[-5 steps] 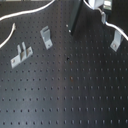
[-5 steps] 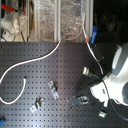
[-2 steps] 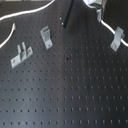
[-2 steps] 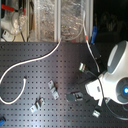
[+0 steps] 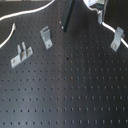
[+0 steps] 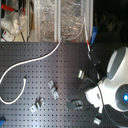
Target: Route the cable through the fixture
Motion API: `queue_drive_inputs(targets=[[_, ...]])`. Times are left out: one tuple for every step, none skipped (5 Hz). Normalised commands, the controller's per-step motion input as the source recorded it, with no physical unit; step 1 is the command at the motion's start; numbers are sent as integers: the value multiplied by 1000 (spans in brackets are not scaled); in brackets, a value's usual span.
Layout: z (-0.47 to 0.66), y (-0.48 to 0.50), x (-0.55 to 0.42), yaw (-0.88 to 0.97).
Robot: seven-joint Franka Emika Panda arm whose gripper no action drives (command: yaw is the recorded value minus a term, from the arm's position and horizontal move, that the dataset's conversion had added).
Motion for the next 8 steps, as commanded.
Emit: queue_drive_inputs(targets=[[113,191,367,-360],[185,218,356,-443],[207,204,265,-554],[192,165,195,-645],[142,136,119,-774],[125,91,64,-900],[103,65,37,-957],[0,52,-16,-497]])
